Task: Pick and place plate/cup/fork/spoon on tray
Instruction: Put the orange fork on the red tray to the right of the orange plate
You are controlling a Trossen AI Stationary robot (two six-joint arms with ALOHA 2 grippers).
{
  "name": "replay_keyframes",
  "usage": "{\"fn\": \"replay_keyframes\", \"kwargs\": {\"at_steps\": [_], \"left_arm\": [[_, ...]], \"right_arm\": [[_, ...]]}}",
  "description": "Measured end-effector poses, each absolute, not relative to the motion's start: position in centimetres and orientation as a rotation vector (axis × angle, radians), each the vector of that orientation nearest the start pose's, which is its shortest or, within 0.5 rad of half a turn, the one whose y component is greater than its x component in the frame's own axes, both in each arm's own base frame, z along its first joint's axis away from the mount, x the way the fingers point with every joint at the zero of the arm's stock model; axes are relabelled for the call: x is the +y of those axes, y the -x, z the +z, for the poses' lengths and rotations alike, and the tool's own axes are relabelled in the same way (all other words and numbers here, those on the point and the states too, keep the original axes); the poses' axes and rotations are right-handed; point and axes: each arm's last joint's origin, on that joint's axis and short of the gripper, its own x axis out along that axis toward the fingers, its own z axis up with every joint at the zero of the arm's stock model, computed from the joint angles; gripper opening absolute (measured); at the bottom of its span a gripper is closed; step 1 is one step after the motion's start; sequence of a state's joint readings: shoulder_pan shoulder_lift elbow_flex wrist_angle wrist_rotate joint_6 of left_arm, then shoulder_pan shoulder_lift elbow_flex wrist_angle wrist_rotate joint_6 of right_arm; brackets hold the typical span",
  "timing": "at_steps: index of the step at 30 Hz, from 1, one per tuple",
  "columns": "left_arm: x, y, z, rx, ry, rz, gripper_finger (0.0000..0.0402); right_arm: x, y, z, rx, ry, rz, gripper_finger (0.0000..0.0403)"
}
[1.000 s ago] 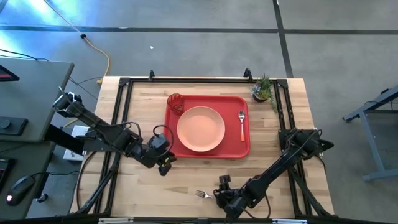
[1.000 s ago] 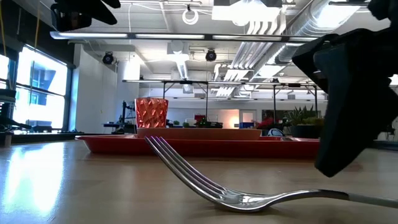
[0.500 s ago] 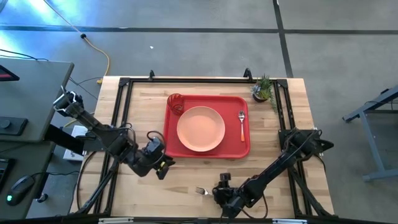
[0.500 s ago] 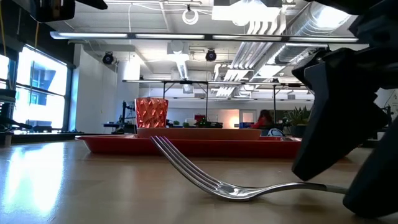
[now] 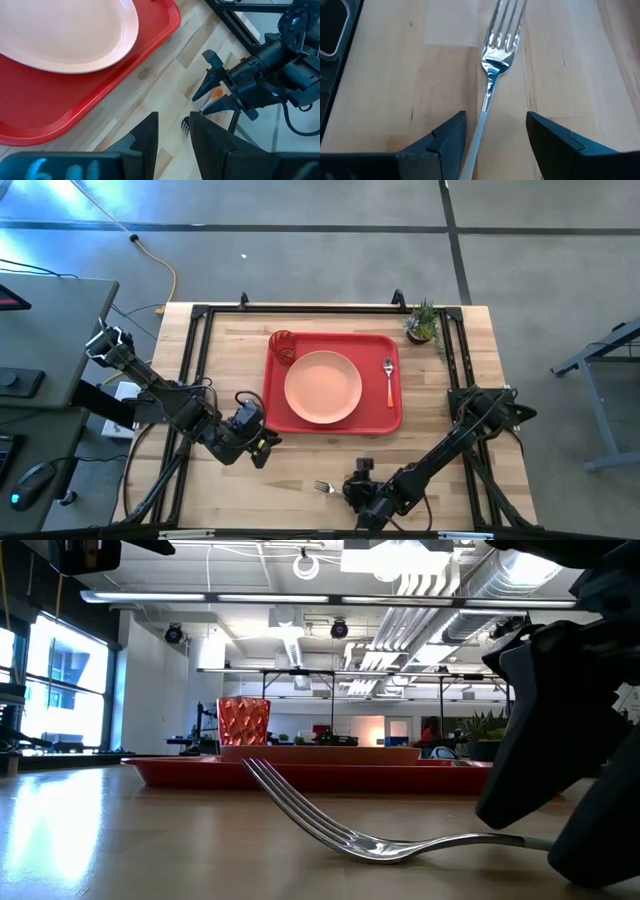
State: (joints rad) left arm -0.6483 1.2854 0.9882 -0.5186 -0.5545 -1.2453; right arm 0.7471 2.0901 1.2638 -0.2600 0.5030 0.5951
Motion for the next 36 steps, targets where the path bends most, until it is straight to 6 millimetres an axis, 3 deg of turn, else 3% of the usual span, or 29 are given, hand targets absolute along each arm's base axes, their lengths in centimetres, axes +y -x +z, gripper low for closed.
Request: {"fn": "replay_keyframes", "kwargs": {"at_steps": [10, 16, 21, 29, 36], "left_arm": [[-14.5, -21.7, 27.5, 0.599, 0.734, 0.331, 0.0099], [-14.5, -21.7, 27.5, 0.599, 0.734, 0.331, 0.0099], [-14.5, -21.7, 27.6, 0.598, 0.734, 0.332, 0.0099], [-14.5, -21.7, 27.6, 0.591, 0.718, 0.335, 0.0099], [-14.3, -21.8, 27.5, 0.596, 0.690, 0.335, 0.0099]], "right_arm": [[25.6, -30.0, 11.6, 0.910, 0.073, -0.156, 0.0200], [24.0, -28.7, 13.3, 0.943, 0.052, -0.328, 0.0200], [23.7, -28.3, 14.9, 0.913, 0.031, -0.341, 0.0200], [25.0, -30.0, 15.5, 0.911, -0.033, -0.058, 0.0200], [26.2, -32.2, 15.4, 0.757, -0.002, 0.150, 0.0200]]}}
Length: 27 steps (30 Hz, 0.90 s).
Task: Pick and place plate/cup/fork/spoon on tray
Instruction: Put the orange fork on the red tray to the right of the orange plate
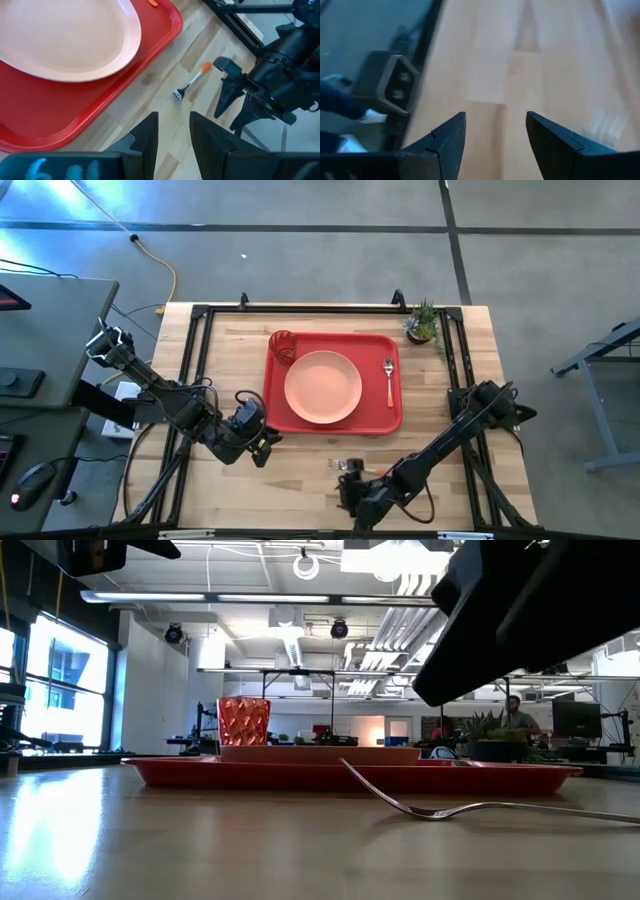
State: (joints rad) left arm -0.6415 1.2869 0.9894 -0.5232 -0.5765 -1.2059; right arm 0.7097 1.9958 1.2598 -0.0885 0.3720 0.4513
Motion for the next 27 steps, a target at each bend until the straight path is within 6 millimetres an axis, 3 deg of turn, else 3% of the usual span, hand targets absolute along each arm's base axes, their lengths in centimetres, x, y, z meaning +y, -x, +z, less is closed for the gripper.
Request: {"fn": "replay_keyframes", "kwargs": {"at_steps": [5, 13, 21, 27], "left_arm": [[-14.4, -21.8, 27.5, 0.608, 0.693, 0.323, 0.0099], [-14.2, -22.0, 27.5, 0.603, 0.693, 0.332, 0.0099], [-14.3, -22.3, 27.5, 0.586, 0.715, 0.321, 0.0099], [-14.6, -22.8, 27.3, 0.575, 0.725, 0.315, 0.0099]], "right_arm": [[26.5, -32.7, 14.9, 0.760, 0.021, 0.262, 0.0200], [27.0, -32.4, 11.7, 0.854, 0.149, 0.383, 0.0200], [27.3, -32.9, 12.0, 0.777, 0.215, 0.431, 0.0200], [27.0, -33.4, 11.0, 0.780, 0.241, 0.460, 0.0200]]}}
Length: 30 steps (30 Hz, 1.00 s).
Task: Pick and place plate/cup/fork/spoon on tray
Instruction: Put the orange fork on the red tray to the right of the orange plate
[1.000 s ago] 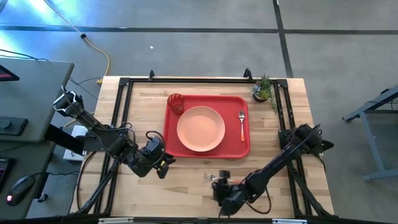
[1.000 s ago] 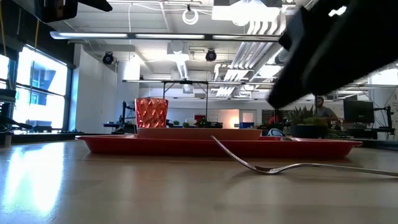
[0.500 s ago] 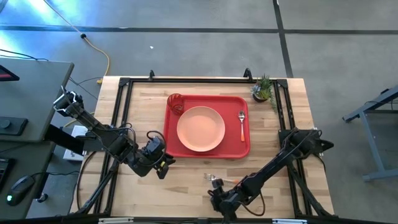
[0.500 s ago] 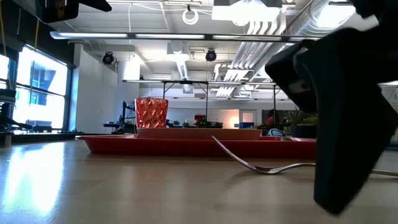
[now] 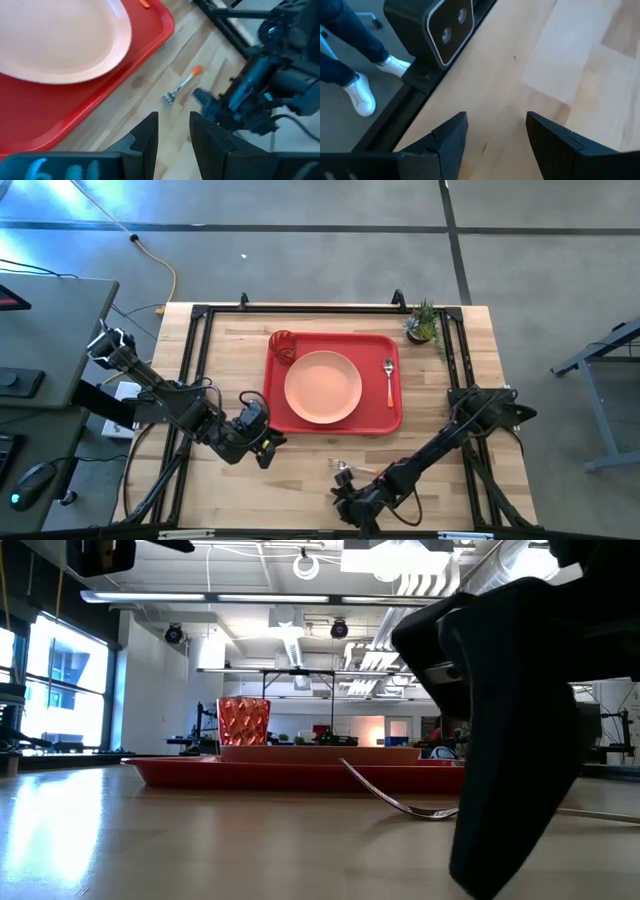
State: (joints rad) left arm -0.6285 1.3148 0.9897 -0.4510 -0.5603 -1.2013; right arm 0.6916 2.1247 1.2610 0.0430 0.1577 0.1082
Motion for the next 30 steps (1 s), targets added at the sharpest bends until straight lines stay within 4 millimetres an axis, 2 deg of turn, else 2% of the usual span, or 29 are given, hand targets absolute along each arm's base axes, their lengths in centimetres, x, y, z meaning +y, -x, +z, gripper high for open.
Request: {"fn": "replay_keyframes", "kwargs": {"at_steps": [3, 8, 12, 17, 23, 27, 30], "left_arm": [[-14.7, -22.9, 27.1, 0.575, 0.734, 0.319, 0.0099], [-14.8, -23.0, 26.9, 0.584, 0.747, 0.323, 0.0099], [-14.8, -23.0, 26.9, 0.587, 0.759, 0.319, 0.0099], [-14.7, -23.0, 27.0, 0.559, 0.746, 0.343, 0.0099], [-14.0, -23.5, 27.0, 0.543, 0.715, 0.368, 0.0099], [-13.4, -23.9, 27.0, 0.539, 0.724, 0.388, 0.0099], [-13.0, -24.1, 27.0, 0.539, 0.732, 0.394, 0.0099]], "right_arm": [[27.1, -33.6, 10.7, 0.770, 0.245, 0.468, 0.0200], [26.9, -33.5, 10.8, 0.774, 0.248, 0.384, 0.0200], [26.2, -33.1, 11.9, 0.779, 0.300, 0.267, 0.0200], [24.5, -31.7, 14.0, 0.855, 0.257, 0.012, 0.0200], [23.4, -30.5, 14.0, 0.949, 0.234, -0.128, 0.0200], [22.7, -29.8, 13.1, 1.048, 0.240, -0.181, 0.0200], [22.2, -29.8, 12.3, 1.083, 0.166, -0.192, 0.0200]]}}
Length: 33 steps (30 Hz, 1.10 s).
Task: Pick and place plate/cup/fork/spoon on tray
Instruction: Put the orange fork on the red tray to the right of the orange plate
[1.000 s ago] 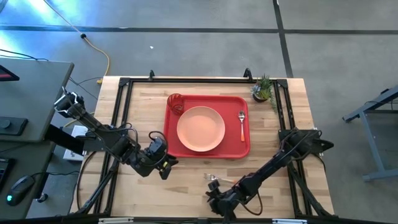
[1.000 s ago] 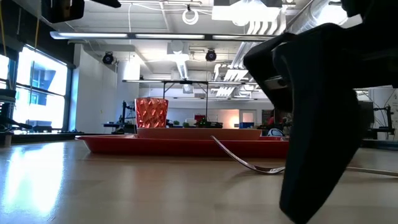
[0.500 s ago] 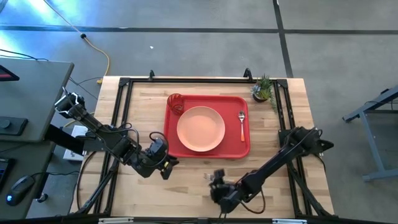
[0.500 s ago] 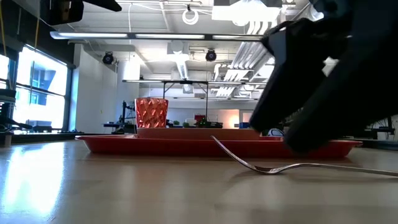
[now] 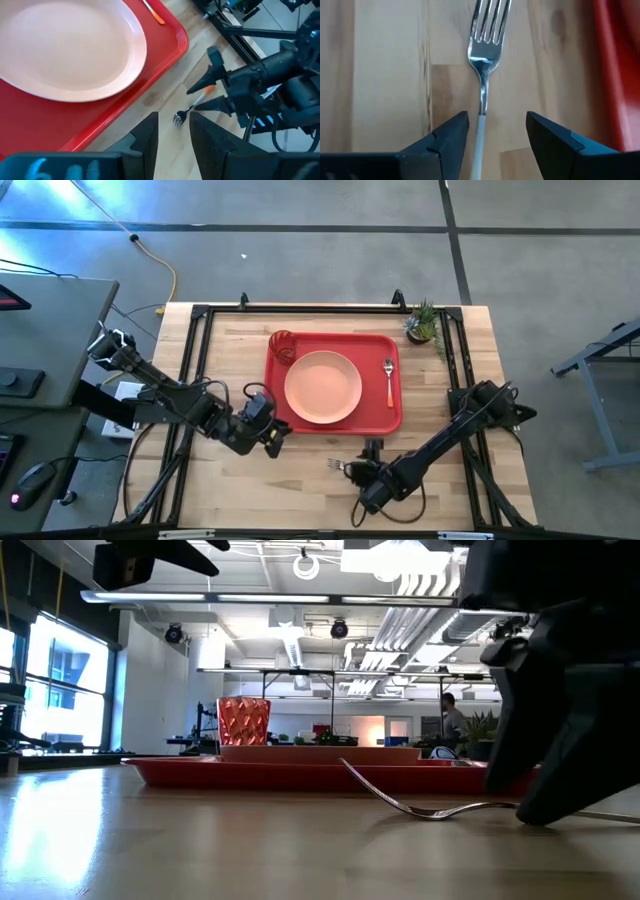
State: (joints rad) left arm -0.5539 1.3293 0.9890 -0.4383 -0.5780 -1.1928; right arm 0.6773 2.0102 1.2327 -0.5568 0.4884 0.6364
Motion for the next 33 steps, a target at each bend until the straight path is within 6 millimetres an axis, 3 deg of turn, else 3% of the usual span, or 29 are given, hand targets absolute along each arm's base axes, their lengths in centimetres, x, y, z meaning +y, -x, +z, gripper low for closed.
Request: {"fn": "replay_keyframes", "kwargs": {"at_steps": [7, 16, 18, 33], "left_arm": [[-12.8, -24.3, 27.1, 0.534, 0.752, 0.388, 0.0099], [-12.4, -24.6, 27.1, 0.528, 0.759, 0.400, 0.0099], [-12.3, -24.7, 27.2, 0.518, 0.772, 0.401, 0.0099], [-9.2, -27.4, 29.1, 0.295, 0.823, 0.401, 0.0099]], "right_arm": [[21.5, -29.3, 10.1, 1.024, -0.082, -0.143, 0.0173], [21.4, -28.9, 9.9, 1.020, -0.176, -0.137, 0.0026], [21.5, -28.8, 10.2, 1.015, -0.203, -0.136, 0.0008], [20.1, -25.8, 16.2, 1.017, -0.164, -0.199, 0.0003]]}}
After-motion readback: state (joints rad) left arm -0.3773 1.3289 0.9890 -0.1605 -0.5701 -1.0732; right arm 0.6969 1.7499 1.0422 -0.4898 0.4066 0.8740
